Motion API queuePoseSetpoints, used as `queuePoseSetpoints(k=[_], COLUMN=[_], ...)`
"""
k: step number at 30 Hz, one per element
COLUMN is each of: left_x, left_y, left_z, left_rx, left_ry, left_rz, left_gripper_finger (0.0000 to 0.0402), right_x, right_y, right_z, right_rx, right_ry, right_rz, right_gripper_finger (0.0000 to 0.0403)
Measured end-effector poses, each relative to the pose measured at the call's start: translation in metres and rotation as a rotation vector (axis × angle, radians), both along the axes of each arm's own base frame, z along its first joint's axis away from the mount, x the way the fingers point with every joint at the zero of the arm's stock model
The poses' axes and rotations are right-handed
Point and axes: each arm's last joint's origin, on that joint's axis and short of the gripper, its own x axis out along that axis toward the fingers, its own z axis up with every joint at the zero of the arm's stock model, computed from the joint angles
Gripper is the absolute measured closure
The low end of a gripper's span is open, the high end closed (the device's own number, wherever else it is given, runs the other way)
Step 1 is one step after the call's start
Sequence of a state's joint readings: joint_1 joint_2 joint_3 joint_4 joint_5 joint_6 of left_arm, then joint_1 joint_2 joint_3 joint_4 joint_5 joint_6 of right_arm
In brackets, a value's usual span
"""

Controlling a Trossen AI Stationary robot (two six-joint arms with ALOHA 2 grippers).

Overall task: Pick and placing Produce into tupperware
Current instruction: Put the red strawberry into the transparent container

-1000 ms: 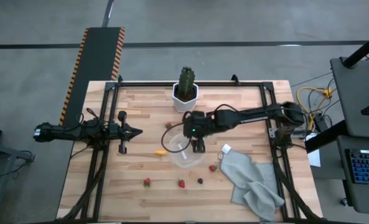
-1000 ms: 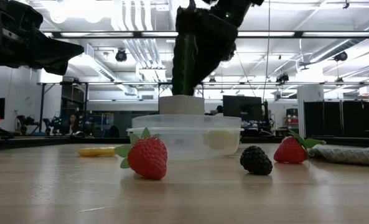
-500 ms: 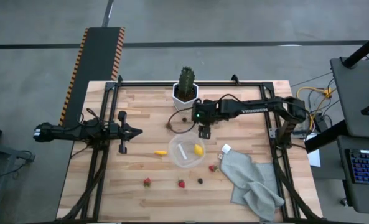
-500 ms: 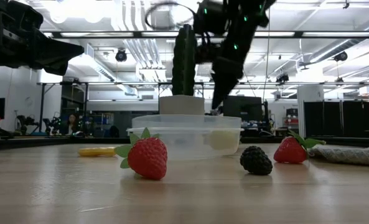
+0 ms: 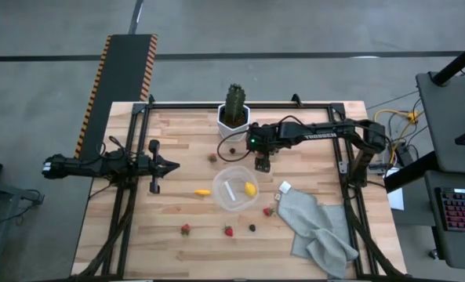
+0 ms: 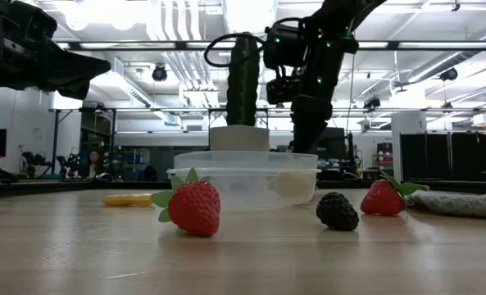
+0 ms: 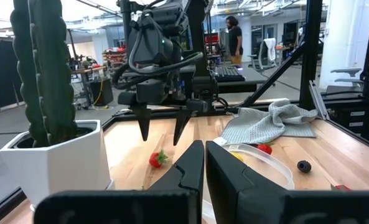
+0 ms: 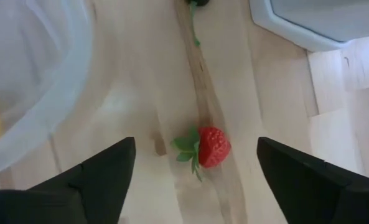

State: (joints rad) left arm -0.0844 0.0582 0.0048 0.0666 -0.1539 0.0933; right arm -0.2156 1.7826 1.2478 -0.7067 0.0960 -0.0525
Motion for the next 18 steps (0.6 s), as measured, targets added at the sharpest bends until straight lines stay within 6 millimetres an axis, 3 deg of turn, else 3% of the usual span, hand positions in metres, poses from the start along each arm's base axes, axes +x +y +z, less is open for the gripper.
queuePoseSetpoints(k=[9,18], left_x=[0.0,0.0], left_y=[0.0,0.0], left_z=[0.0,0.0], left_rx=[-0.002,-0.001], left_ry=[0.0,0.001], left_rz=[-0.001,-0.002], left_gripper_finger=[0.0402,0.0402], right_x=[-0.007,-0.013], right_y=[-0.022,-0.029], right_z=[-0.012,-0.021], right_rx=[-0.035,0.08], right_ry=[0.03,0.002], right_rz=[-0.049,-0.029], right_gripper_finger=[0.0057,0.0069])
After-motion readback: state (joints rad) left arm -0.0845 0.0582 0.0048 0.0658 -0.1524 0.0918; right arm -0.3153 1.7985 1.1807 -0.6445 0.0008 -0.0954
